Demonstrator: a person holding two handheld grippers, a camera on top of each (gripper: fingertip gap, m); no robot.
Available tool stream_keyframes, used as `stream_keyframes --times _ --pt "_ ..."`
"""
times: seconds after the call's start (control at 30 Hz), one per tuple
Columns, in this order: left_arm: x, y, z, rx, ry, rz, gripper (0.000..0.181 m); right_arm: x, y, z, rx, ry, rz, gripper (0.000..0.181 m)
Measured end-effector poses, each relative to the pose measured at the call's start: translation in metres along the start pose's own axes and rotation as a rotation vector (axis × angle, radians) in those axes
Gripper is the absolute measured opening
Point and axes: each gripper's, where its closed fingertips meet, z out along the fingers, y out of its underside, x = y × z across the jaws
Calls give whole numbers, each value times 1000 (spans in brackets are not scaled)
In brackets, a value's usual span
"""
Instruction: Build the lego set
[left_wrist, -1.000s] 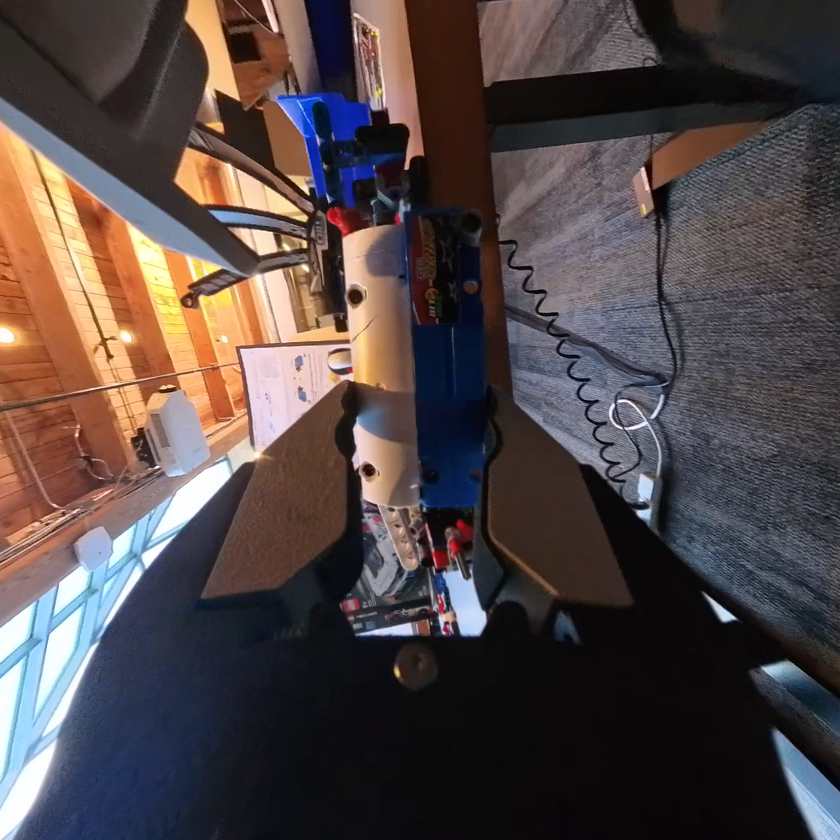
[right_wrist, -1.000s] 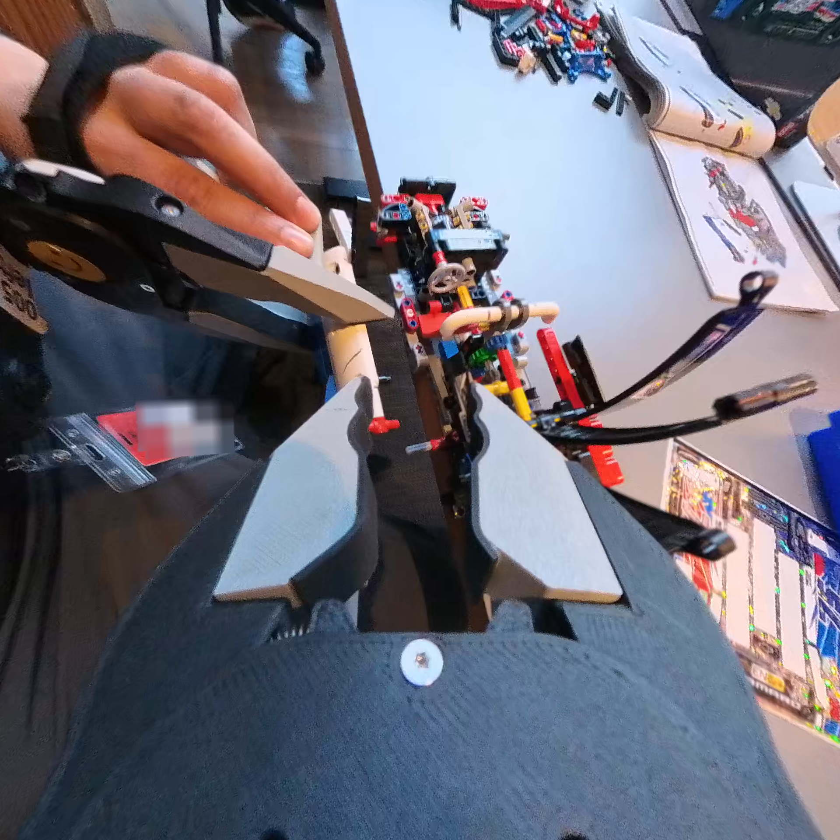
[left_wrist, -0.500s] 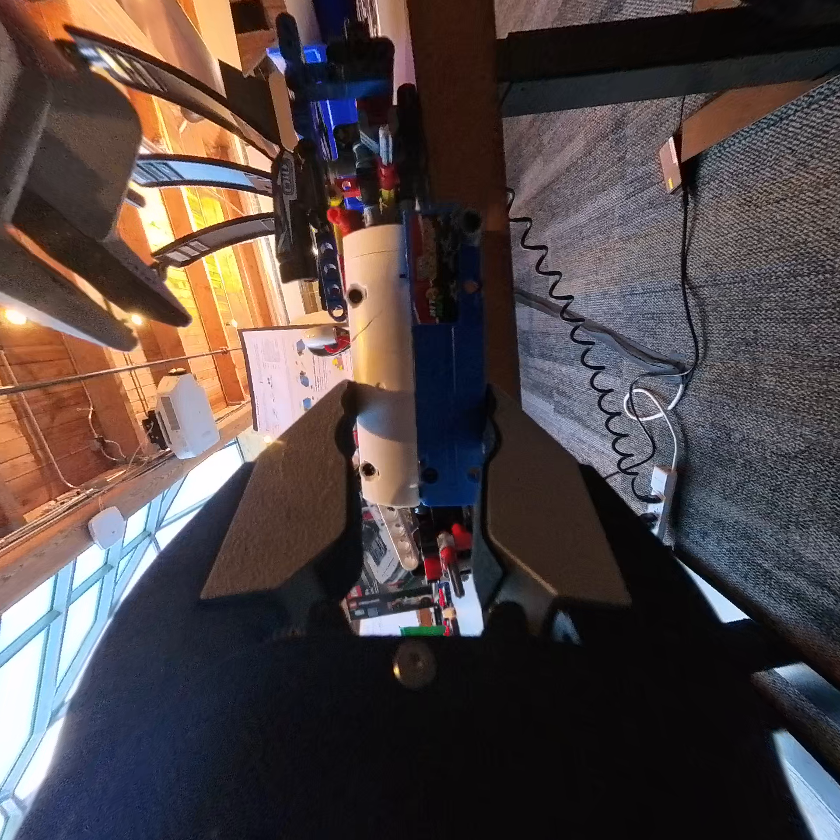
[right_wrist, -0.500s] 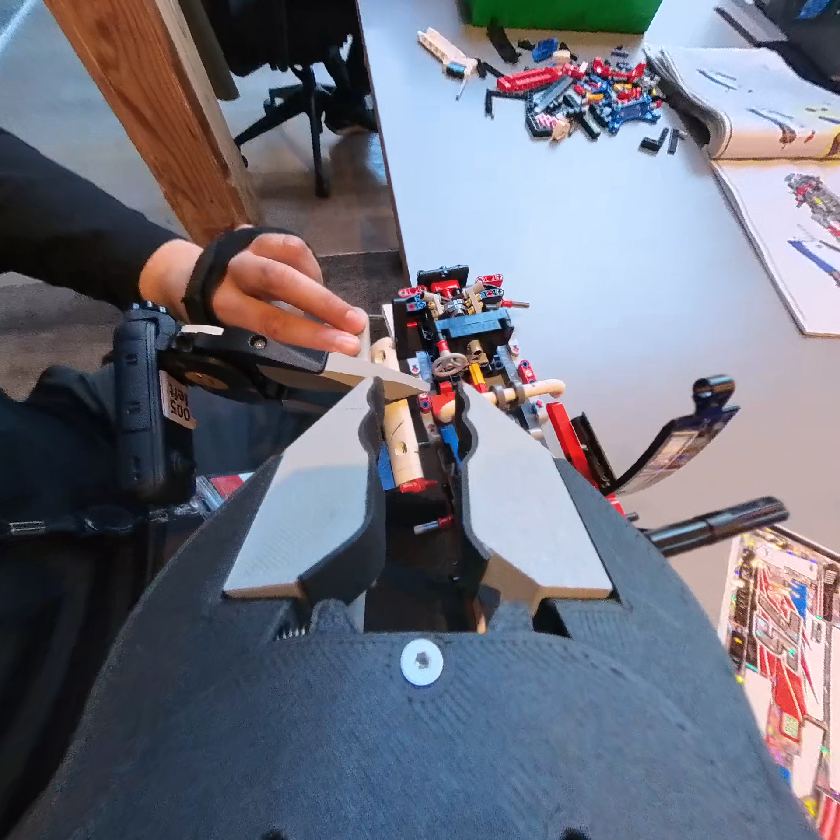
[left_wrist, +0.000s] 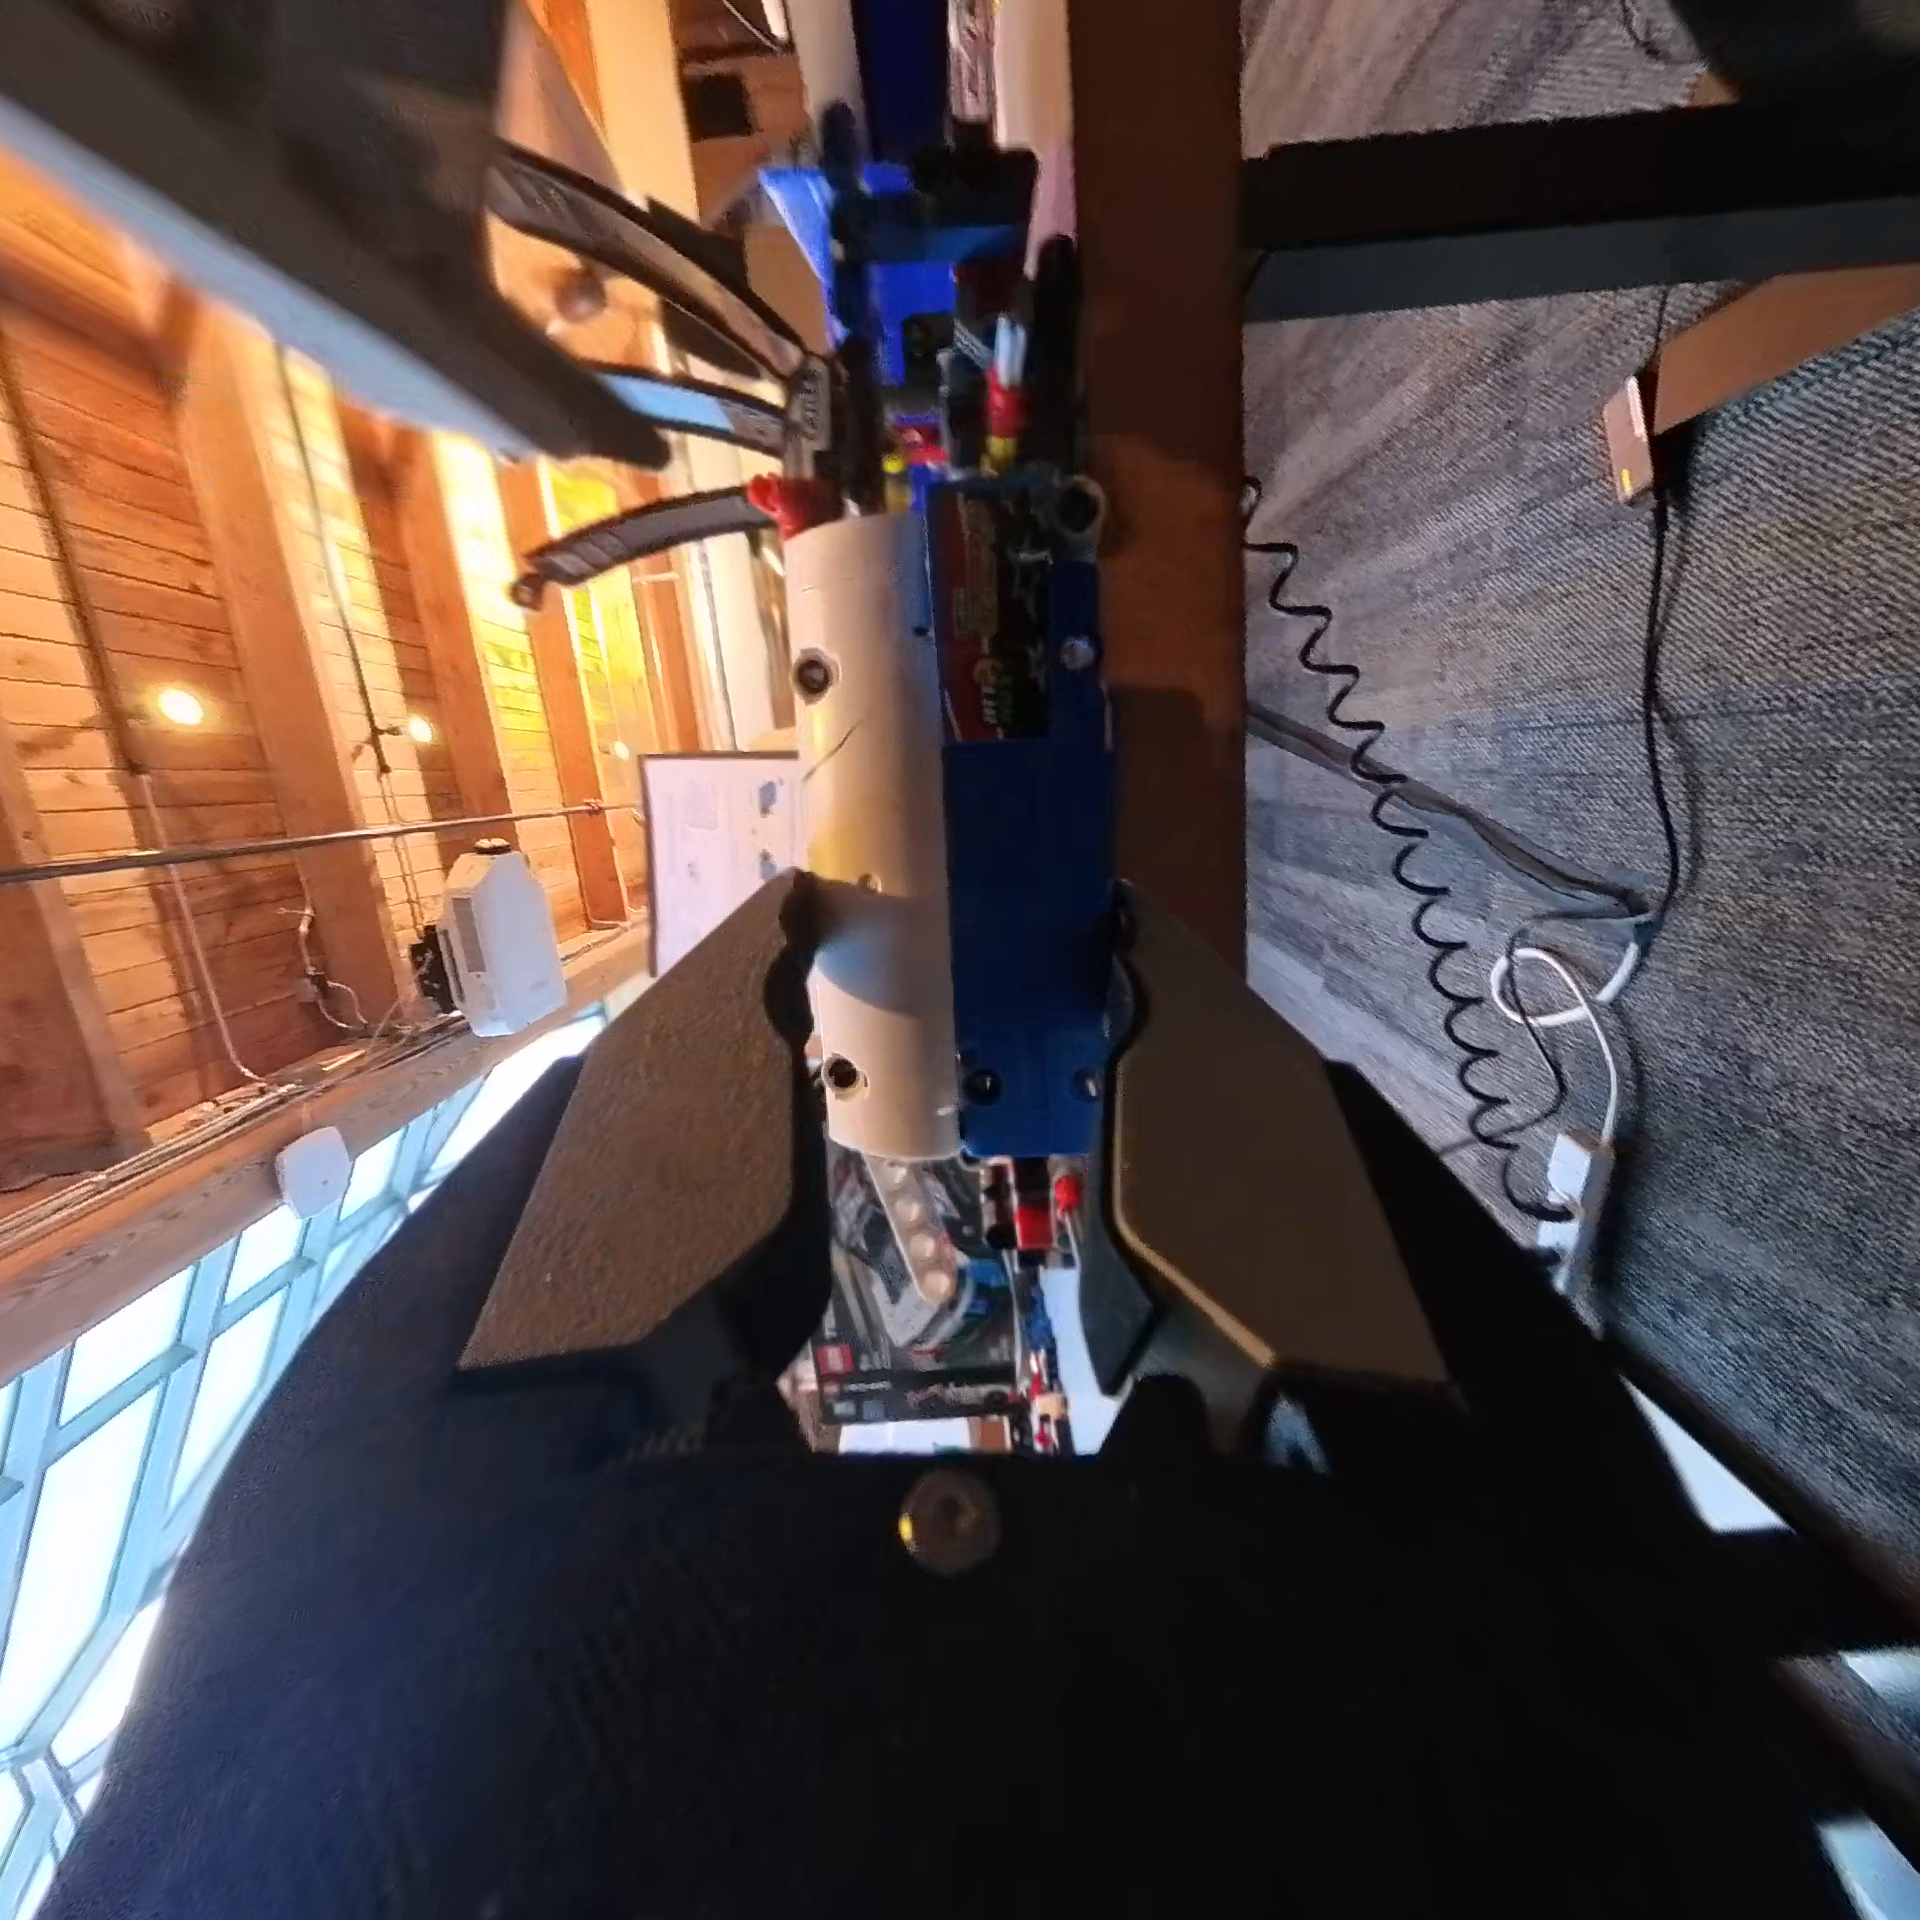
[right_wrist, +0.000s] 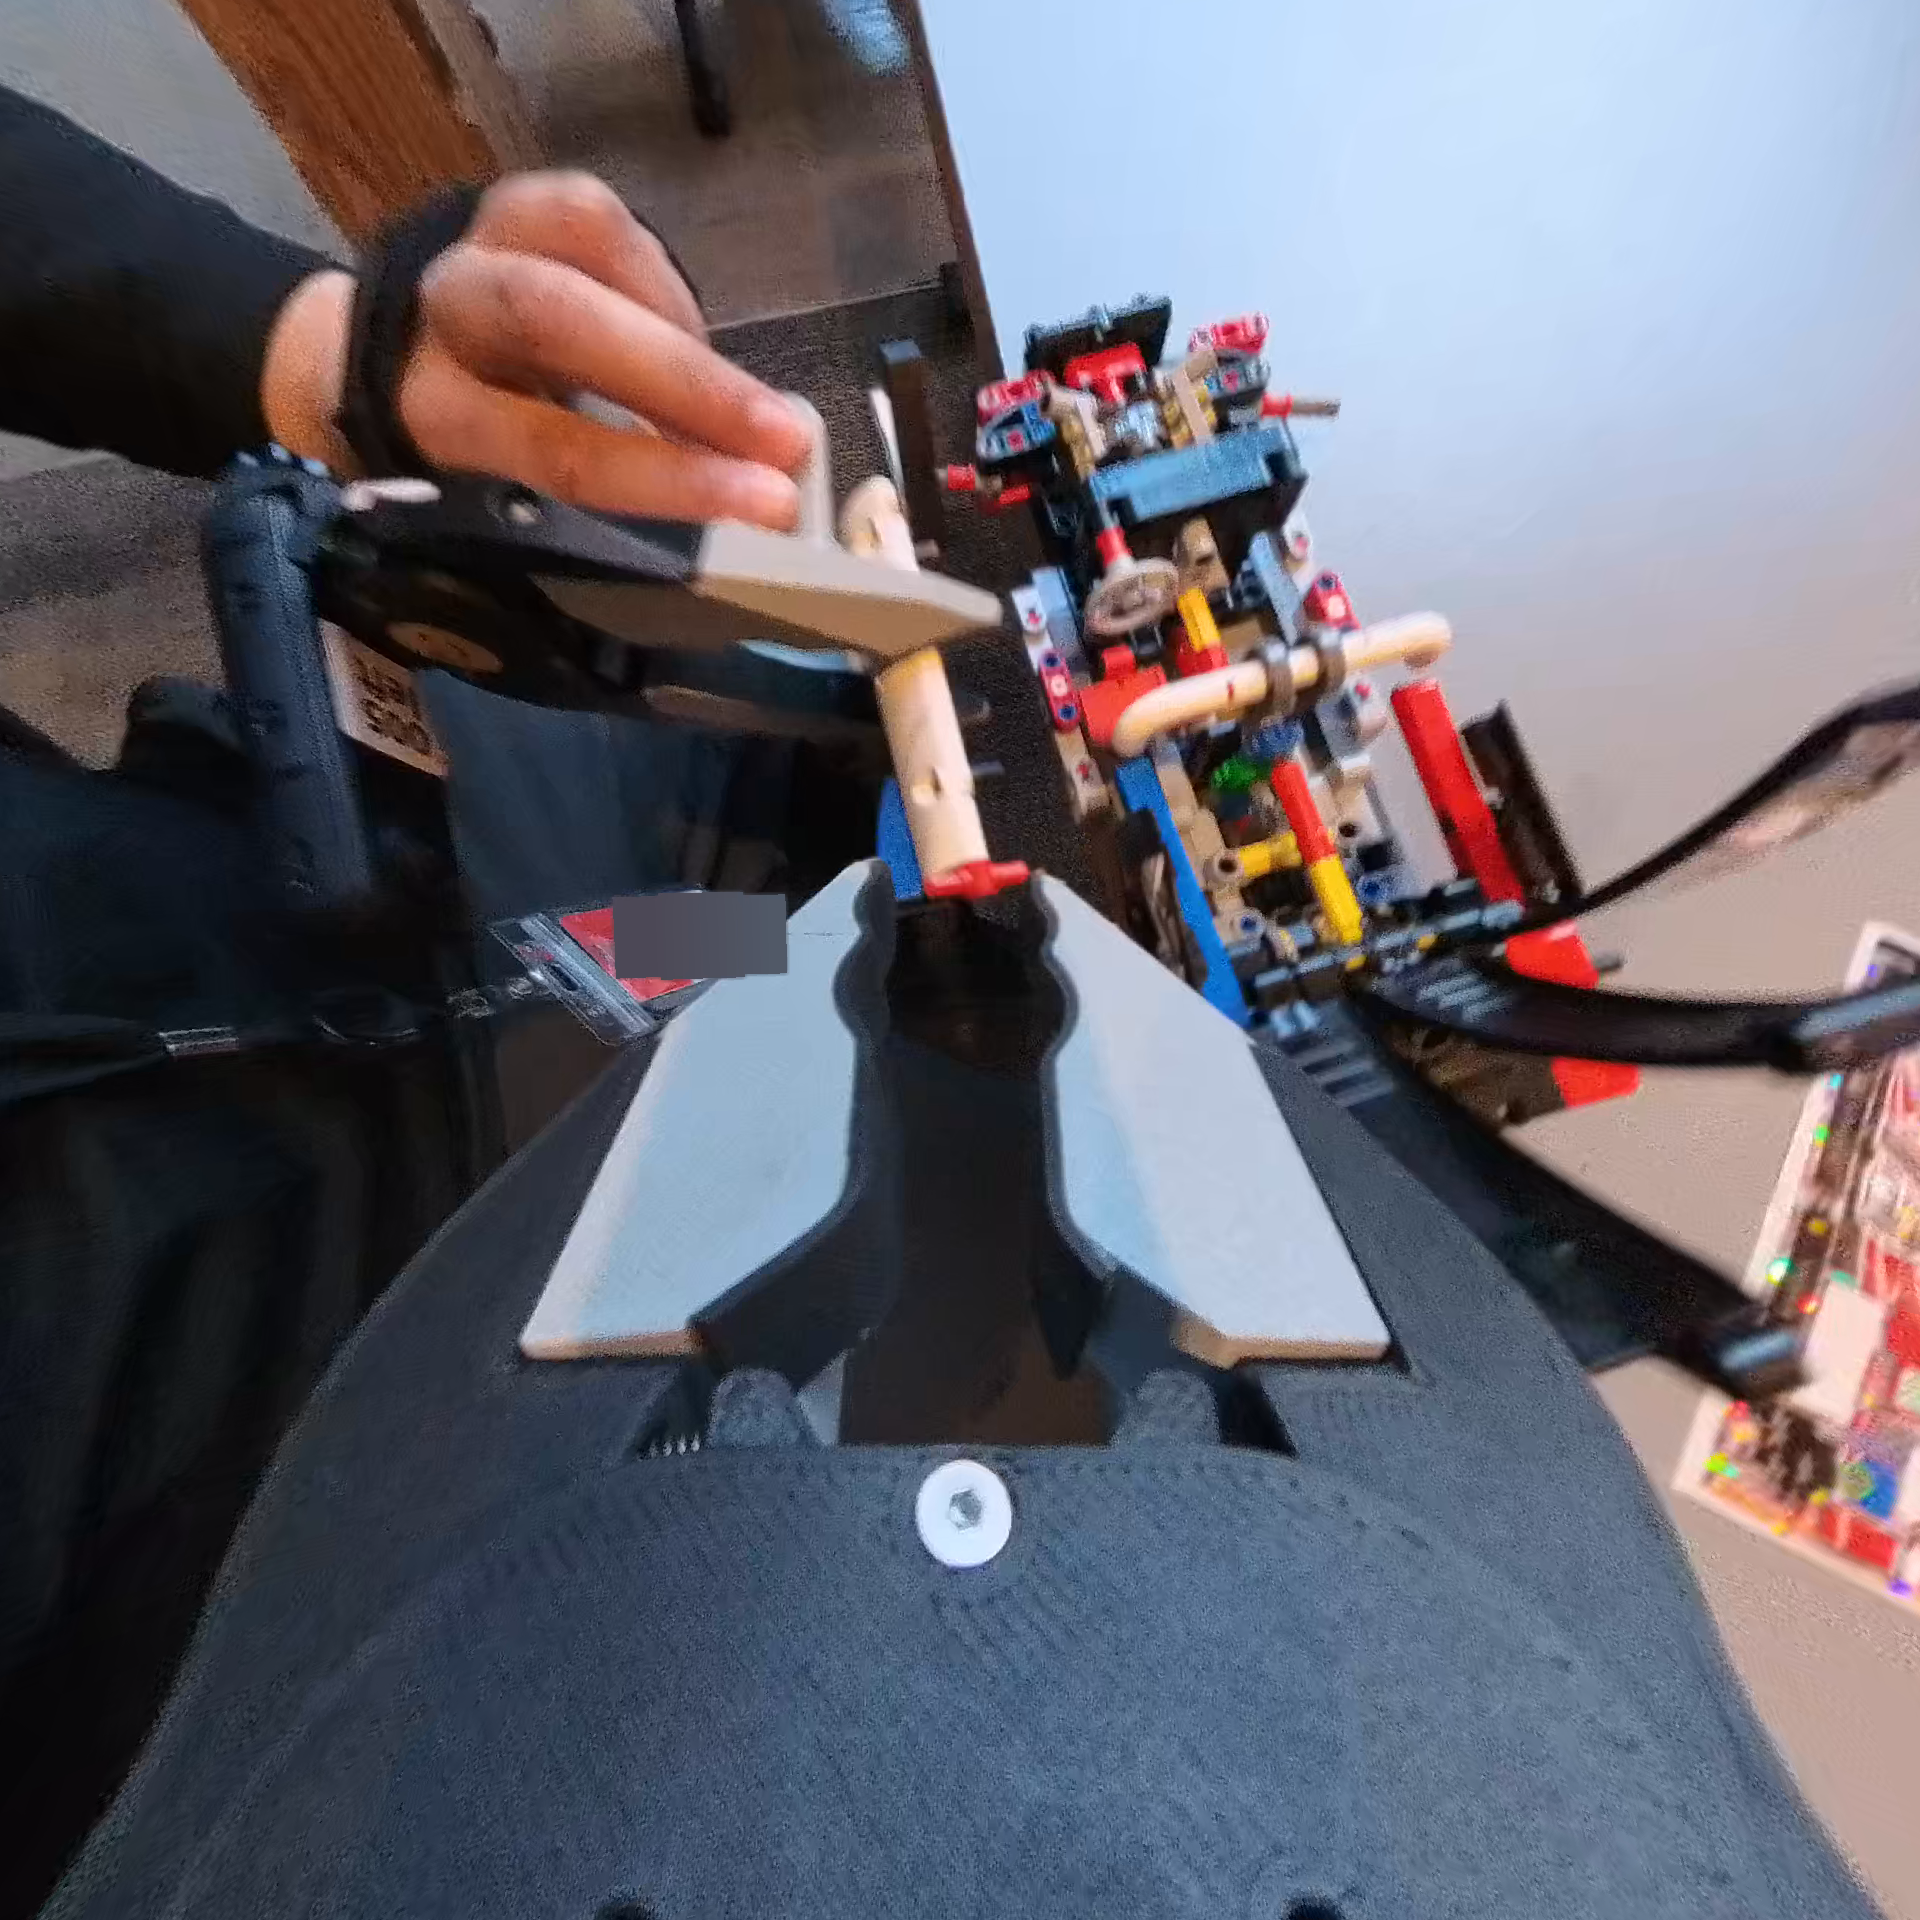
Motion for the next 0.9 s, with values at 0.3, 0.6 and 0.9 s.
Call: stream_keyframes --times 0.3,0.6,0.9 --pt "-11 -14 -13 54 -42 0 52 -18 12 13 134 -52 -18 25" --pt "-5 -14 -8 54 -12 -12 56 -9 15 19 122 89 -285 22" --pt "4 -11 -1 49 9 -25 52 1 21 25 106 145 -320 23"
